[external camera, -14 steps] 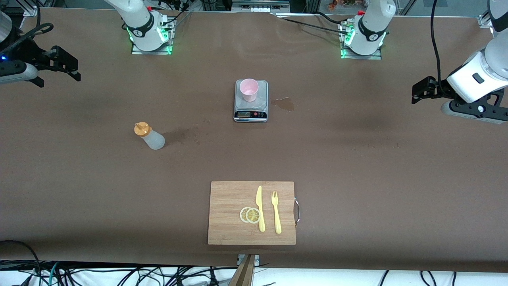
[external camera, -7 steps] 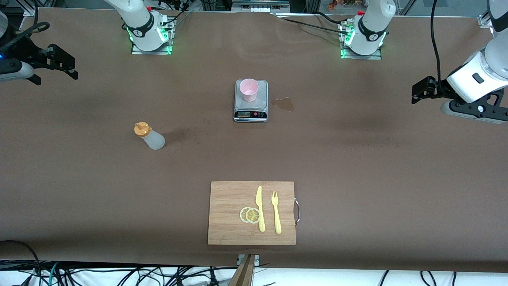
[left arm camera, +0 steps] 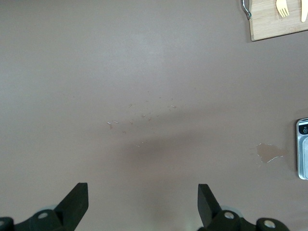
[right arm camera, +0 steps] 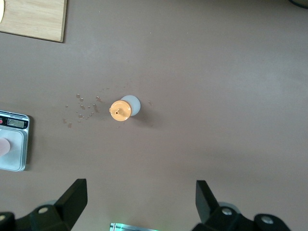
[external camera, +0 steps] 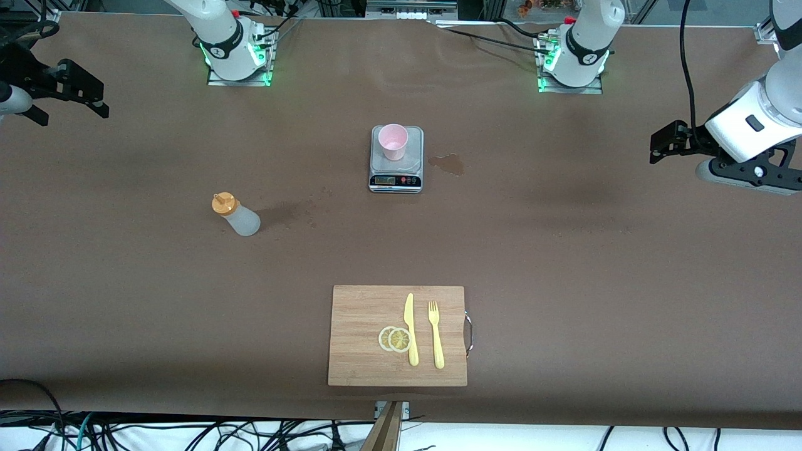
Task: Add sauce to pink cup with both arms
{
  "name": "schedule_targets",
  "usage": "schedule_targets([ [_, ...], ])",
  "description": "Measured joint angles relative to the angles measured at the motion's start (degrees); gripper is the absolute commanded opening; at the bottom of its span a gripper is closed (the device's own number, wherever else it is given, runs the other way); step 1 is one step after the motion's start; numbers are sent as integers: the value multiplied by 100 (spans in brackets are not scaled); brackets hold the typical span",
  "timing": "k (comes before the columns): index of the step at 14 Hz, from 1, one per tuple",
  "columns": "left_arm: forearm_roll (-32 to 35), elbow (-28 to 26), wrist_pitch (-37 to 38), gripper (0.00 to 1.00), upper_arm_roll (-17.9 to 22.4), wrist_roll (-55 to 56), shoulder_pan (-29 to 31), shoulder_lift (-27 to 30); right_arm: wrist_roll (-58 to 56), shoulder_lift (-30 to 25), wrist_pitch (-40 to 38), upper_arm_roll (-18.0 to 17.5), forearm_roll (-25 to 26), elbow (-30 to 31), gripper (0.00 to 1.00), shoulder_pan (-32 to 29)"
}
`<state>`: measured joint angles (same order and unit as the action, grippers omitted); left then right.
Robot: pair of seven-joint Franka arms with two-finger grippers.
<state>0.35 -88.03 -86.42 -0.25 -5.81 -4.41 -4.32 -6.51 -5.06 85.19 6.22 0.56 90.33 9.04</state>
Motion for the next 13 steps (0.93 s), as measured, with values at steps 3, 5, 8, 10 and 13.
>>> schedule_targets([
  [3,0,0,0,100,-2,0,-2,0,167,0,-33,0,7,-7,100,0],
  [5,0,0,0,100,-2,0,-2,0,205,3,-43,0,11,-7,100,0],
  [8,0,0,0,100,1,0,-1,-1,214,7,-46,0,15,-7,100,0],
  [10,0,0,0,100,-5,0,-4,-12,218,8,-47,0,16,-7,100,0],
  [13,0,0,0,100,-8,0,-8,-50,222,8,-53,2,17,-7,100,-2],
])
